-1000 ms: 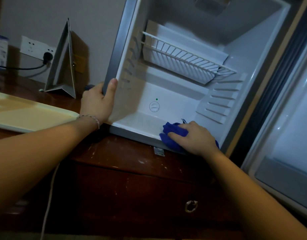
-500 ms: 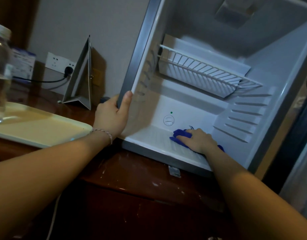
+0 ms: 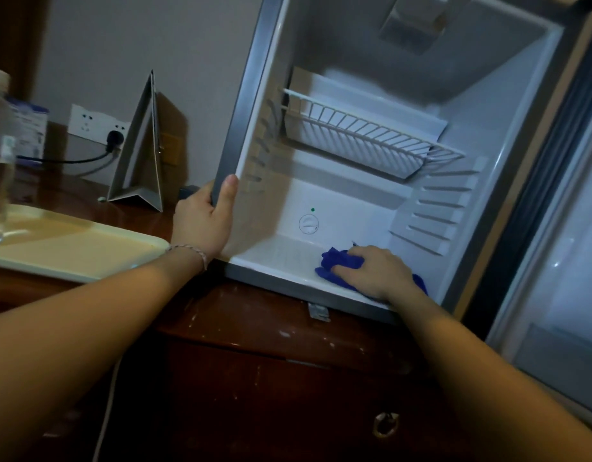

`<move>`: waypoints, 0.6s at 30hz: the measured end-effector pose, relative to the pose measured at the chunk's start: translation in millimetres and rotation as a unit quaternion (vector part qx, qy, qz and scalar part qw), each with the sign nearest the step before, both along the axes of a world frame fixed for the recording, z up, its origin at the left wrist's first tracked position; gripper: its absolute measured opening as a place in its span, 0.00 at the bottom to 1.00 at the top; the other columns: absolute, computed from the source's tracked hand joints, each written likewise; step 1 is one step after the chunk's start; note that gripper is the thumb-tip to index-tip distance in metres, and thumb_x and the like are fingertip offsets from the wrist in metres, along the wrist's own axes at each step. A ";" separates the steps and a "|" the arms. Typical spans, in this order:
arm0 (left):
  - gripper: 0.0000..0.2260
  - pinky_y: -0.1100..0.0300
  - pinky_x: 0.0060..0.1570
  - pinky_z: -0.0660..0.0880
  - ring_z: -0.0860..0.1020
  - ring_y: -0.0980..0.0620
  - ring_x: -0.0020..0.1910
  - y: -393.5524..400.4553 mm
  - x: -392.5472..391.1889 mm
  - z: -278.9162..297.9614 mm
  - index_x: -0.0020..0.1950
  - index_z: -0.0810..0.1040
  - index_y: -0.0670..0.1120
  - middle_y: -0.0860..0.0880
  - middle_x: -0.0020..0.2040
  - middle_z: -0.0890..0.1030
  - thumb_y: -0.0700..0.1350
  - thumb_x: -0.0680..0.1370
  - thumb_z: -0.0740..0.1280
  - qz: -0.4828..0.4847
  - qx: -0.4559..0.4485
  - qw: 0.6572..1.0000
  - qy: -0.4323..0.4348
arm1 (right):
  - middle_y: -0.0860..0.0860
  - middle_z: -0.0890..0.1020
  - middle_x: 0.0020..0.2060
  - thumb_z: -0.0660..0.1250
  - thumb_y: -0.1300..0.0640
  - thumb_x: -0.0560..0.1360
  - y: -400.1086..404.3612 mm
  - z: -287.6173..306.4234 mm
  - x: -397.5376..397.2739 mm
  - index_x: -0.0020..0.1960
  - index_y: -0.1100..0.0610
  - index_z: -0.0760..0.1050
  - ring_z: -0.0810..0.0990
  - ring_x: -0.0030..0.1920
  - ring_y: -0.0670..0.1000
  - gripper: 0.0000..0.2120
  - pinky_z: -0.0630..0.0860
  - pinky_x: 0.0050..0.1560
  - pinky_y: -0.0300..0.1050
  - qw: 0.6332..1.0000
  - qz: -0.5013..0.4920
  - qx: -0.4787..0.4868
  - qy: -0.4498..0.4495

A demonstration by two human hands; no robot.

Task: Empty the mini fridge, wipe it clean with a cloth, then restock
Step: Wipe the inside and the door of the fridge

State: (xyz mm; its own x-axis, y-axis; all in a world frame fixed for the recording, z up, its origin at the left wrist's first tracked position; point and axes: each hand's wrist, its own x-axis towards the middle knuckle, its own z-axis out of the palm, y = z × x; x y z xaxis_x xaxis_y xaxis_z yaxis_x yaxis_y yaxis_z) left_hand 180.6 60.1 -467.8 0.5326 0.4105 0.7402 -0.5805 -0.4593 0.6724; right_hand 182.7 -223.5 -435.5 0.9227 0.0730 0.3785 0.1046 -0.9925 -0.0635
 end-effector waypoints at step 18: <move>0.28 0.59 0.50 0.65 0.75 0.52 0.44 -3.5 -12.9 8.3 0.49 0.78 0.41 0.49 0.42 0.77 0.59 0.84 0.46 -0.061 -0.107 0.988 0.097 | 0.51 0.75 0.58 0.60 0.32 0.75 140.0 -5.1 4.7 0.60 0.41 0.76 0.72 0.61 0.62 0.20 0.72 0.55 0.55 0.985 0.173 0.007 -0.007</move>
State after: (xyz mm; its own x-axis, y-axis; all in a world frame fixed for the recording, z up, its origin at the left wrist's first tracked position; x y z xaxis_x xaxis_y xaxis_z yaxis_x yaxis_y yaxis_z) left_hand 167.7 56.7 -459.5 0.7108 0.4705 0.5229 -0.4738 -0.2291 0.8503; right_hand 187.4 -83.5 -440.5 0.8377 0.3772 0.3949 0.4377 -0.8962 -0.0724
